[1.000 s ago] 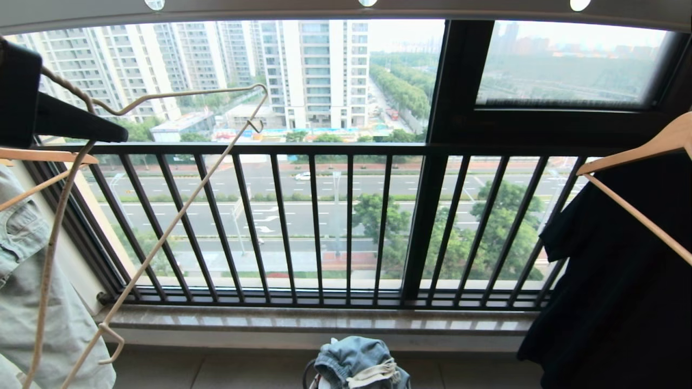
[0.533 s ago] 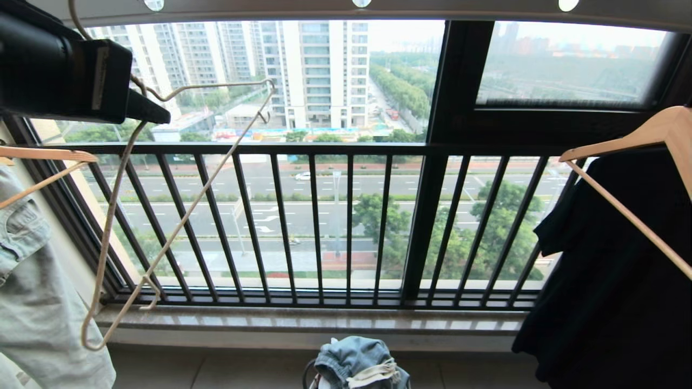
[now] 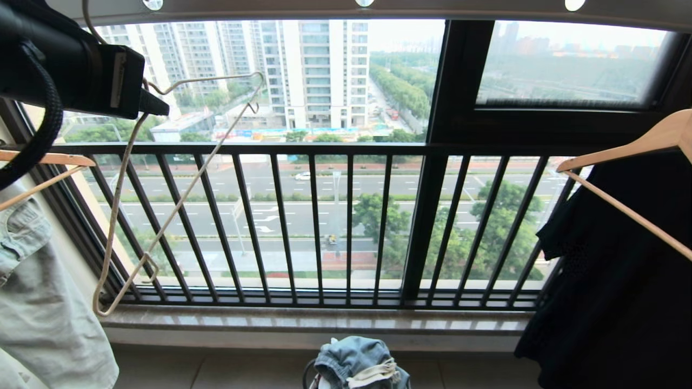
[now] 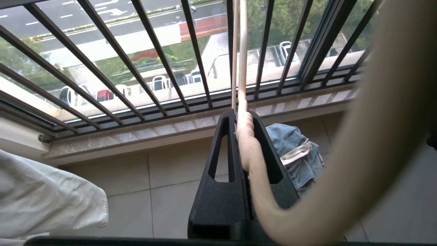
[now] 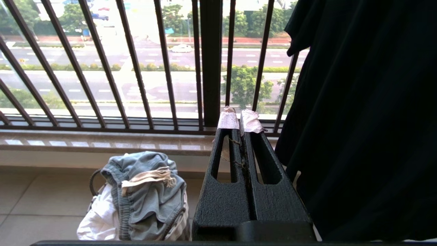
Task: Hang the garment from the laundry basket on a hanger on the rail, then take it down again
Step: Hang the clothes rack on the clothesline
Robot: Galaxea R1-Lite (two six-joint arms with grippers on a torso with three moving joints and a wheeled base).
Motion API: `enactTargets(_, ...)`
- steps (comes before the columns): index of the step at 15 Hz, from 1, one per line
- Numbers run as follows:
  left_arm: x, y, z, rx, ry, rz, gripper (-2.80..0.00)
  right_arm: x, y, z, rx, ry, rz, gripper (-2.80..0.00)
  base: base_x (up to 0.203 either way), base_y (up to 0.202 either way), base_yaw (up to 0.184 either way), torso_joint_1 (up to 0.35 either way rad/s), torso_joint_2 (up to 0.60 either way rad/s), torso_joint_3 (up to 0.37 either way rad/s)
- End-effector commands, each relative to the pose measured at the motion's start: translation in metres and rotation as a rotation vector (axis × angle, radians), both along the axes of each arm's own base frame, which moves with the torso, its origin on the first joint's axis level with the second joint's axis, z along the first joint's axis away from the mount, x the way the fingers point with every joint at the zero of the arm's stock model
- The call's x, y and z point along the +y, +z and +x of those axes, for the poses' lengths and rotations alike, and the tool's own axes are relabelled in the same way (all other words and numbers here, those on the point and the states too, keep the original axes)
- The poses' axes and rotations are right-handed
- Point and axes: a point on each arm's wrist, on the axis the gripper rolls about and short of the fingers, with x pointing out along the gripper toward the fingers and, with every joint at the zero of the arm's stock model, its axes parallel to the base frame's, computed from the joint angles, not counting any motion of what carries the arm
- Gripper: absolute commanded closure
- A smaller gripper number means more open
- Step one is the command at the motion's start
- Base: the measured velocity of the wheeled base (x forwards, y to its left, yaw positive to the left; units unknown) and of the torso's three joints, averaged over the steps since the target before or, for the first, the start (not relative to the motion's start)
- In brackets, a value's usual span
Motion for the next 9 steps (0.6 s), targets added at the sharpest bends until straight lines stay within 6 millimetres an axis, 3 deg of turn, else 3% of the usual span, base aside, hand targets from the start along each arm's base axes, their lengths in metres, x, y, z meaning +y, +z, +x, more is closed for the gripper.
enactTargets(1,0.0,-0.002,0.003,0.007,0.004,0.01,0.0,0.0,0.0,0.0,0.002,0.0,0.0,0.0,0.0,0.0,0.0,0.0,0.0,0.0)
enactTargets(9,-0.007,-0.007,0.022,0.002,0.0,0.008,0.0,0.0,0.0,0.0,0.001,0.0,0.0,0.0,0.0,0.0,0.0,0.0,0.0,0.0)
